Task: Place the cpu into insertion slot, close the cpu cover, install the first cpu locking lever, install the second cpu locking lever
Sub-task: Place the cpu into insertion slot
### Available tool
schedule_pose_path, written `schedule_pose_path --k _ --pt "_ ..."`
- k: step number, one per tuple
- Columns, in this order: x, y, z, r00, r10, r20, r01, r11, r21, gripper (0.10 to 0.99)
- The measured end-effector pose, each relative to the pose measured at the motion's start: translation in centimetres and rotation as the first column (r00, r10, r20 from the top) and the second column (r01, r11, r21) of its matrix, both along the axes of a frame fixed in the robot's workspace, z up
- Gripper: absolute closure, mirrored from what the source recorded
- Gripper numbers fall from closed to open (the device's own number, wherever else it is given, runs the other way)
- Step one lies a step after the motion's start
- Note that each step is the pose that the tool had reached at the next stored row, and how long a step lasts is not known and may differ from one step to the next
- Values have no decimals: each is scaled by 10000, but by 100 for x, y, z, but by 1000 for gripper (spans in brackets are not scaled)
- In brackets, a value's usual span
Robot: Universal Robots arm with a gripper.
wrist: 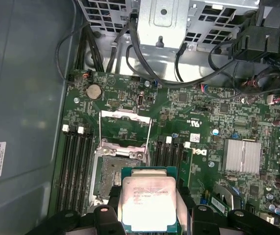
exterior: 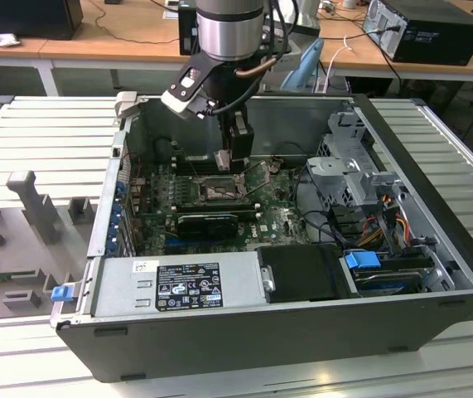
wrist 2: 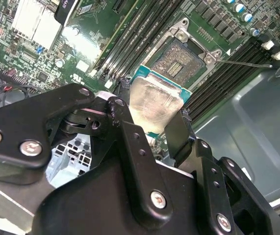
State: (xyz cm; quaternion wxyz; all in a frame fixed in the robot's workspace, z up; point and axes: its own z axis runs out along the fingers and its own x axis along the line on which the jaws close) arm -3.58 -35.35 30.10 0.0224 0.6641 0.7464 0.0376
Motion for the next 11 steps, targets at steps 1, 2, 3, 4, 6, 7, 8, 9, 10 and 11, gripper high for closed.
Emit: schedule_pose_path --k 1,2,3,4,6,7,8,9,10,11 --pt "0 0 -4 10000 0 0 0 10000 -1 557" --pt "0 0 -9 10000 0 0 0 10000 0 557" --pt "0 0 -14 10000 0 0 0 10000 0 557" --pt "0 0 -19 10000 -1 -1 1 10000 -1 557" --pt "-1 0 -33 10000 -34 0 34 10000 0 557" --pt "-2 0 -37 10000 -60 -1 60 10000 -1 557" --pt "-2 0 -44 10000 -100 0 100 10000 -1 557" --pt "-2 0 -48 9999 -159 0 159 9999 -1 557" --pt "-2 0 -52 9997 -252 -1 252 9997 -2 557" --pt "-2 0 -54 9994 -355 -1 355 9994 -2 557"
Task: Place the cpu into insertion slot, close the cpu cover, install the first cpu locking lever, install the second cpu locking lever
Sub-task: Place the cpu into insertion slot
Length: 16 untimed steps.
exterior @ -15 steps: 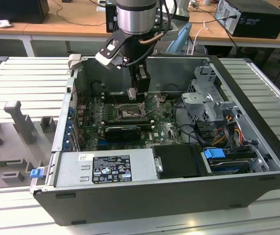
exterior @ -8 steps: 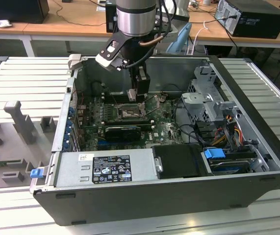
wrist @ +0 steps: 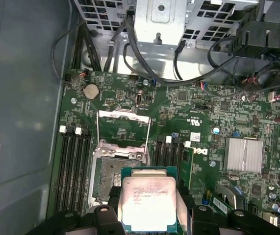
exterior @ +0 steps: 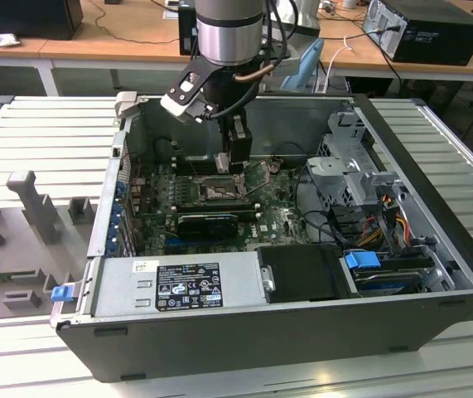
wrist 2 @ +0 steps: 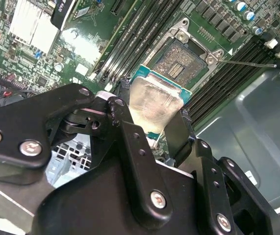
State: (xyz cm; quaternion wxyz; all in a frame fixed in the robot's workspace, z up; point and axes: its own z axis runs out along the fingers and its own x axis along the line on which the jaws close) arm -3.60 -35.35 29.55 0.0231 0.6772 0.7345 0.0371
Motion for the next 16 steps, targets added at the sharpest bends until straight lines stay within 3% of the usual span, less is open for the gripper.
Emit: schedule_pose_path --k 6,16 --pt "0 0 -23 9949 -1010 1 1010 9949 1 557" --pt "-12 0 -95 9933 -1157 -7 1157 9933 3 557"
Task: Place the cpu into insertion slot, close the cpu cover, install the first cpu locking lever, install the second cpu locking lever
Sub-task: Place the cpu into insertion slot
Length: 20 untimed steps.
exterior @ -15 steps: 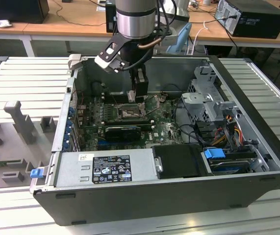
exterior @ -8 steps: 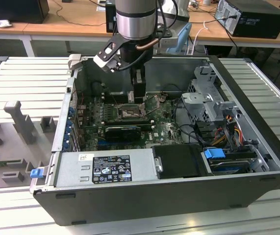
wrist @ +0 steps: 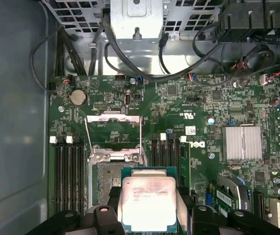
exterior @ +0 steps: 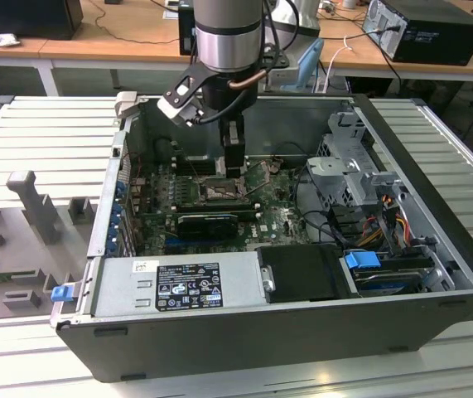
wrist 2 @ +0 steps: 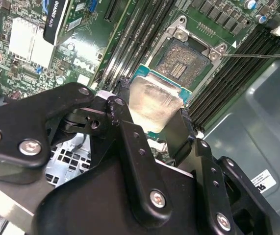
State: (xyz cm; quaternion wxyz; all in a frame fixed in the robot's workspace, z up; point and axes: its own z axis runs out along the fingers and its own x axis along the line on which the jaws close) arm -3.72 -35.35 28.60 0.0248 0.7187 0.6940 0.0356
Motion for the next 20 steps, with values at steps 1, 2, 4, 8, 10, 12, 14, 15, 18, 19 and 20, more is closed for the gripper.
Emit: schedule_pose_path --k 1,2,4,8,10,12,14,15,18,19,20 --pt "0 0 -10 9999 -128 0 128 9999 0 557" --pt "0 0 -21 9997 -253 0 253 9997 0 557" --pt "-1 0 -57 9992 -389 1 389 9992 1 557" --pt "-2 0 -115 9992 -392 1 392 9992 1 557" --pt "-2 0 -168 9992 -392 1 392 9992 0 557" --pt "-2 0 -218 9992 -392 1 392 9992 0 557" --pt "-2 1 -256 9992 -393 2 393 9992 2 557" --pt "-4 5 -283 9992 -396 1 396 9992 0 557" --pt "-4 76 -373 9993 -364 1 364 9993 12 557" --pt "-4 99 -403 9994 -360 1 360 9993 36 557" --pt "-4 110 -418 9994 -353 -1 353 9994 44 557"
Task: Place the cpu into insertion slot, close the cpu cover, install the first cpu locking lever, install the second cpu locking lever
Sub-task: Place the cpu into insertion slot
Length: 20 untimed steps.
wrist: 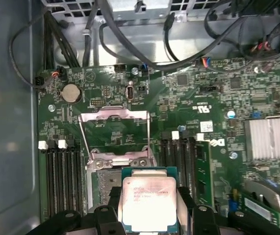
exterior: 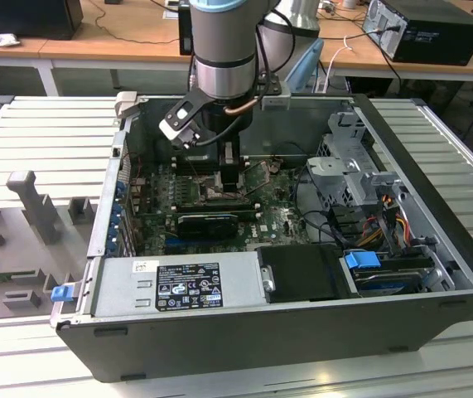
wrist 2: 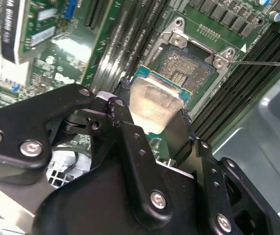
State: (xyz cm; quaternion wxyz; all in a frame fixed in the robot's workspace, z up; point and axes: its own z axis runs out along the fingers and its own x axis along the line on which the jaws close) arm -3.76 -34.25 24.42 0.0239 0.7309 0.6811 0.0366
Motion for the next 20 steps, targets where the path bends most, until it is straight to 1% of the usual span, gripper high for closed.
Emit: schedule_pose_path --k 4,9,14,15,16,20 --pt "0 48 -43 9999 133 0 -133 9999 15 557" --pt "-12 92 -95 9994 357 1 -357 9993 75 557" --pt "-80 101 -139 9986 524 5 -524 9985 143 557" --pt "-97 101 -151 9984 571 5 -571 9982 173 557" --pt "-103 103 -164 9981 608 8 -608 9980 194 557" --pt "-104 134 -232 9977 672 9 -672 9975 205 557"
